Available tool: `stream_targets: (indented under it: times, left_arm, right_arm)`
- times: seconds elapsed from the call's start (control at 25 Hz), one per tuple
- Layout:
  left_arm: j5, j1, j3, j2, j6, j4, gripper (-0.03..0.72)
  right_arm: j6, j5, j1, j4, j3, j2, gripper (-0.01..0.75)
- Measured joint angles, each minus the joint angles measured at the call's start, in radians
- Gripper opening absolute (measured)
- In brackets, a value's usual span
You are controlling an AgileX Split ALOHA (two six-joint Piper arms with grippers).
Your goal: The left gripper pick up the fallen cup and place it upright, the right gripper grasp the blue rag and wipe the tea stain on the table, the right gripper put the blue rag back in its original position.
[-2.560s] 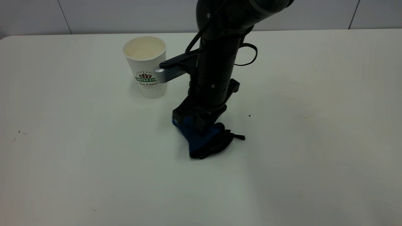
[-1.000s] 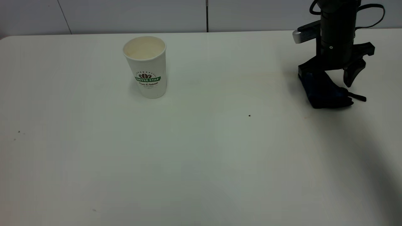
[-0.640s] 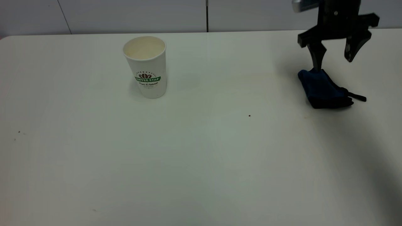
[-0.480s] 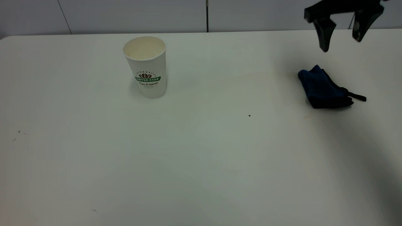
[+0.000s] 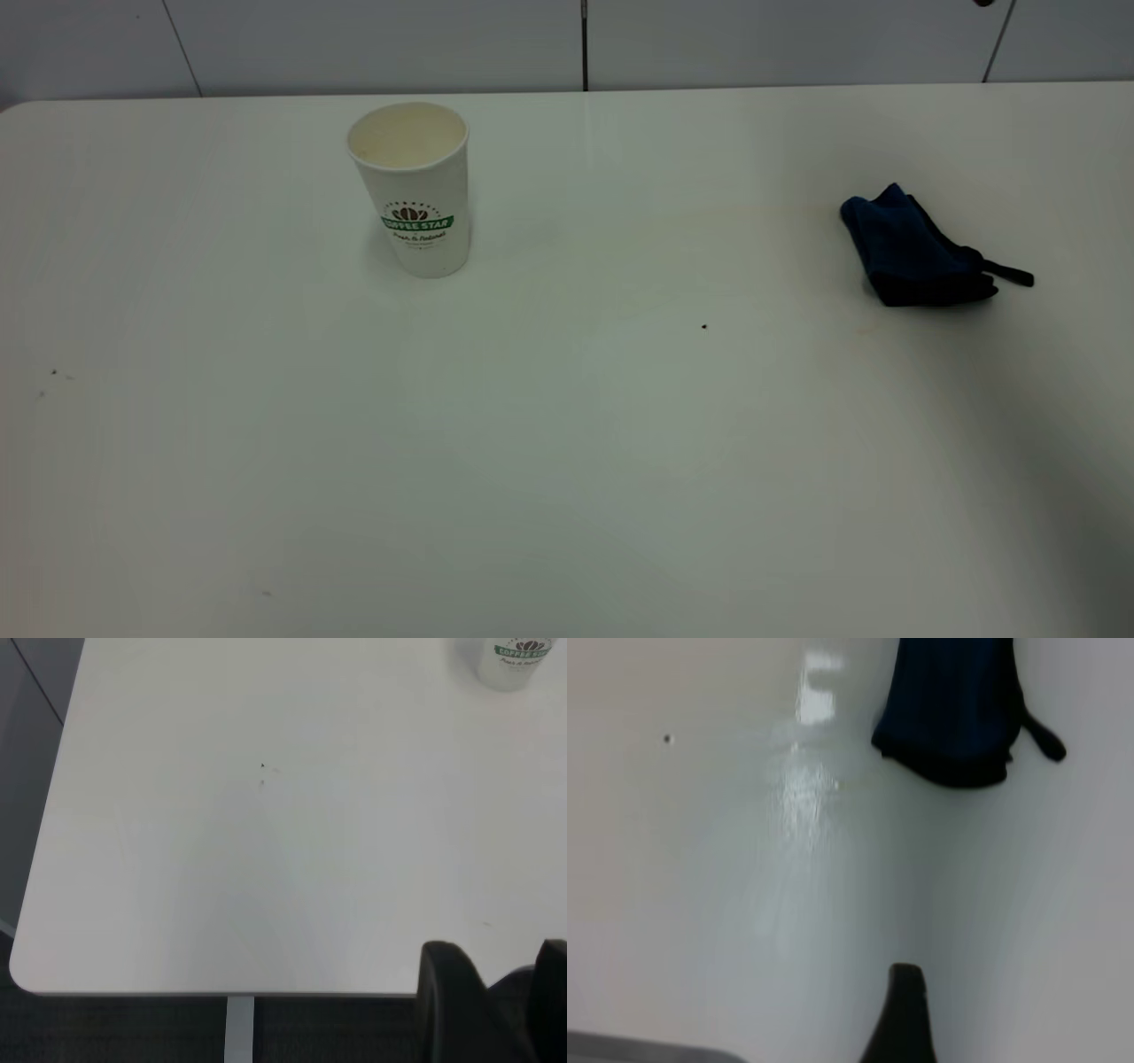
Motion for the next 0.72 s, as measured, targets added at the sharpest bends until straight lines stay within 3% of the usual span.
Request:
stream_targets:
  times: [0.28,0.72]
  left_arm:
    - [0.000,0.000,0.000,0.000,0.000,0.000,0.241]
    - [0.000,0.000,0.000,0.000,0.000,0.000,0.241]
  right_arm:
    - [0.031,0.010,0.000,0.002,0.390,-0.406,0.713]
    - [0.049,-0.025,0.000,0.051,0.809,-0.841,0.668]
